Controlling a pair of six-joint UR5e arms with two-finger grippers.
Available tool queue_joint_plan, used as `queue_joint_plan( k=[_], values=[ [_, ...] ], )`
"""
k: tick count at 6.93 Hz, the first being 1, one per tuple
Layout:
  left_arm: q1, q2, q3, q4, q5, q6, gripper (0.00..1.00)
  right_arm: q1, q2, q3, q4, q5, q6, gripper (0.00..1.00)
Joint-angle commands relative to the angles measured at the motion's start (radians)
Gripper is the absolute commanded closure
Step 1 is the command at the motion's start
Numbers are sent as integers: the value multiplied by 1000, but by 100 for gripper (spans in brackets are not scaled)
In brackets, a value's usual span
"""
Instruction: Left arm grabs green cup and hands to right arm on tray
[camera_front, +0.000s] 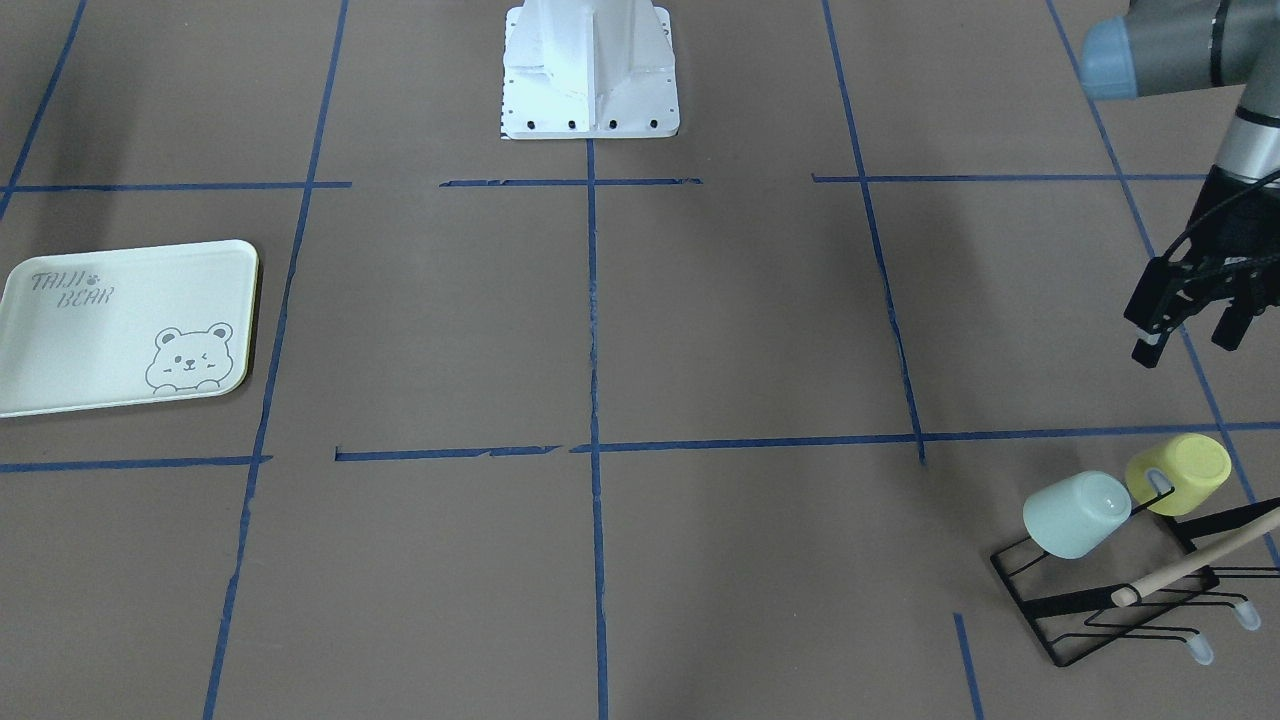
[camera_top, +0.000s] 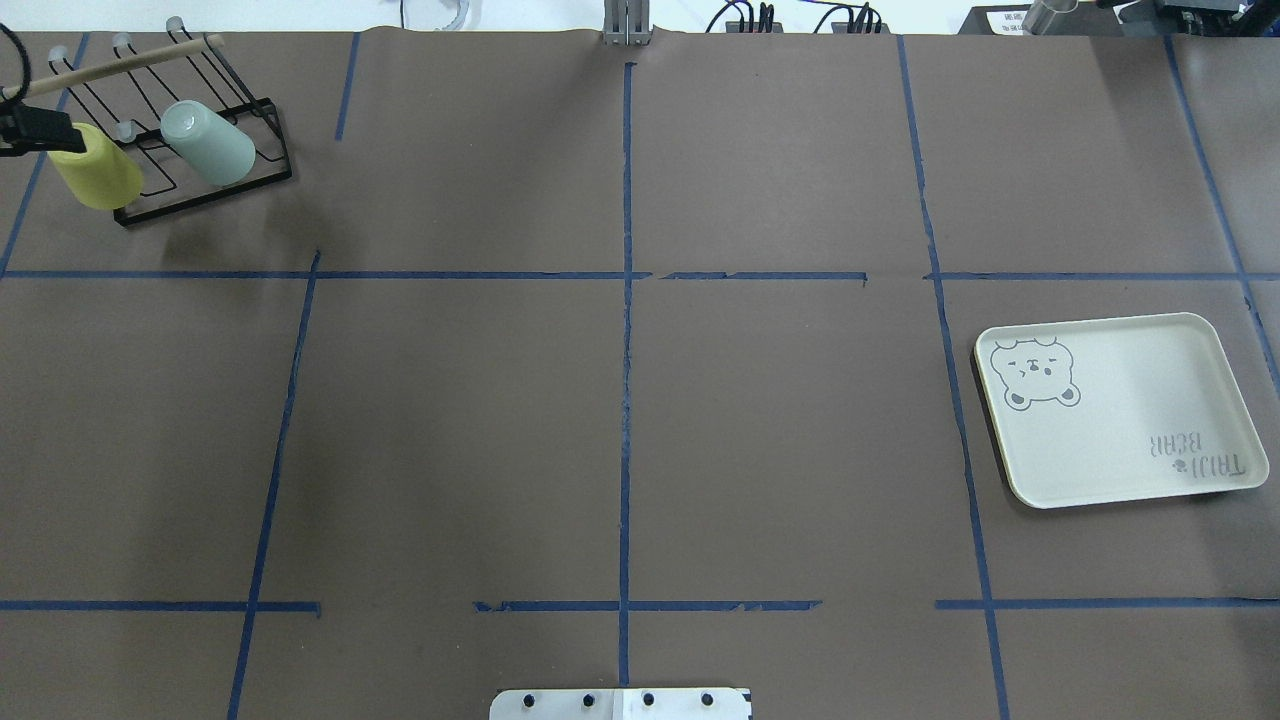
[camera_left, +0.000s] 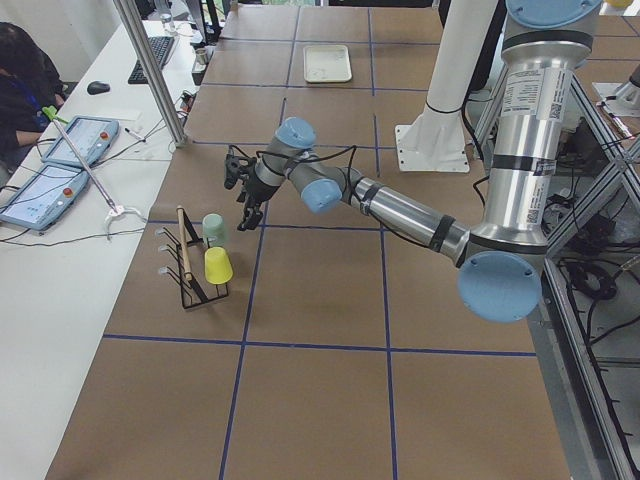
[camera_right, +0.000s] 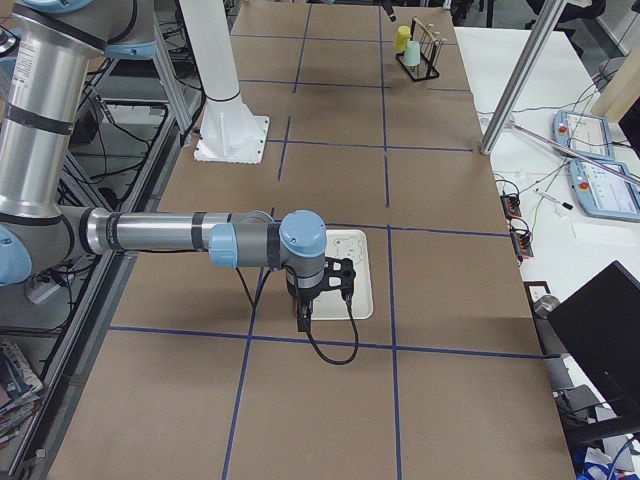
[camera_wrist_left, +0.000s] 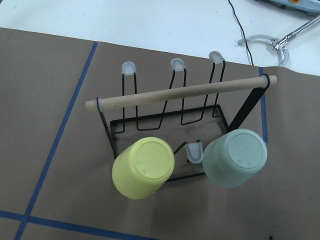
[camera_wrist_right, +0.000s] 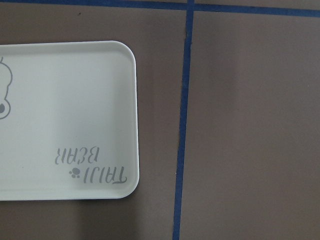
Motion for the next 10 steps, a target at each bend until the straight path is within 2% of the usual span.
queue_joint_plan(
  k=[1,2,5,7,10],
  values=[
    [57,-73,66,-2,144,-59,0,-1,0,0,-1,0,2,0],
    [59,-128,120,-9,156,-96,0,-1,0,-1,-1,2,2,0],
    [86,-164,152,-11,201,-93,0,-1,0,-6,0,2,4,0],
    [114,-182,209,-31,265,-92,0,-1,0,-6,-1,5,4,0],
    [119,-202,338,-155,271,-92,0,-1,0,-6,-1,5,4,0]
  ],
)
